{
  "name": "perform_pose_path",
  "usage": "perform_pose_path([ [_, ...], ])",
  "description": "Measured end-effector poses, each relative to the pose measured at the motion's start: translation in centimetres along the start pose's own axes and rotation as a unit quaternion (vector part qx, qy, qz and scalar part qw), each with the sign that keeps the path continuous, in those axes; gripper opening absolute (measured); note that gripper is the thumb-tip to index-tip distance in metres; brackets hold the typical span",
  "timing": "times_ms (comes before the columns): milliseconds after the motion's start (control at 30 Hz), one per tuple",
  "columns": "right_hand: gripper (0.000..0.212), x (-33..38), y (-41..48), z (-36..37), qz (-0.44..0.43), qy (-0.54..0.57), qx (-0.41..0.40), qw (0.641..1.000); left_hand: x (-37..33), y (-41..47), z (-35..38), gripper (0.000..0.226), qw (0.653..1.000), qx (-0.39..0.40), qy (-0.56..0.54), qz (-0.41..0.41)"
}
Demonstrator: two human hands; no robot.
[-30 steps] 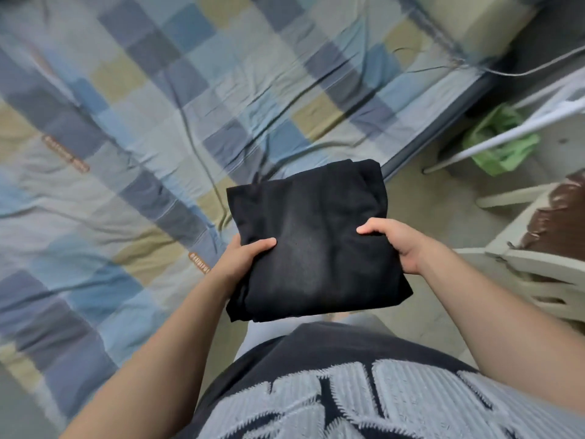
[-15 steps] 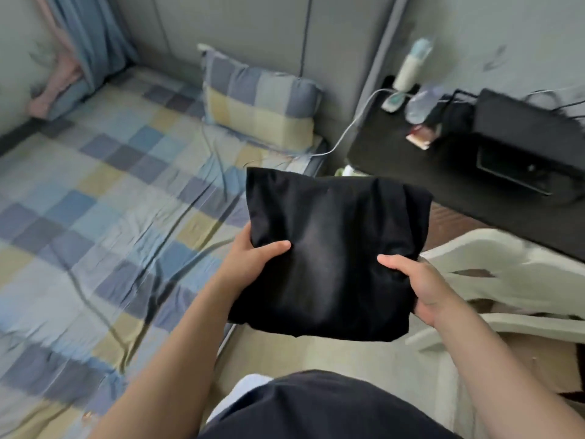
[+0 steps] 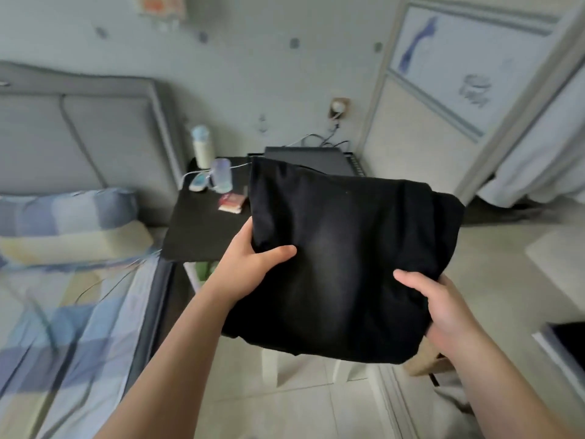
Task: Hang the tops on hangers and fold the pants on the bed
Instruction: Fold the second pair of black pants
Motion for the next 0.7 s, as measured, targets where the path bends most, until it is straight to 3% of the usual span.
perform_pose_path([
  [333,0.045,4.1,0.2,-19.2,-0.044,0.059,-0.255,0.964,-0.9,13.9,23.6,0.052,0.968,0.25,0.003,-0.037],
  [533,0.044,3.0,-2.3,-31.2,-0.022,0.091,-0.449,0.889,1.5,19.2,40.1,0.055,0.911,0.403,0.059,-0.062],
  [700,0.031,0.8,-4.0,-38.7,-0.011,0.115,-0.563,0.818,5.2,21.2,52.1,0.063,0.873,0.468,0.125,-0.06],
])
Point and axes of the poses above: each hand's wrist, its own y-axis towards the middle knuckle, its own z-axis out of the palm, x = y × z, the point moved 9 cm from there along y, towards the middle knuckle, and after that the axes turned 1 degree about -z, right-handed, at the moved point
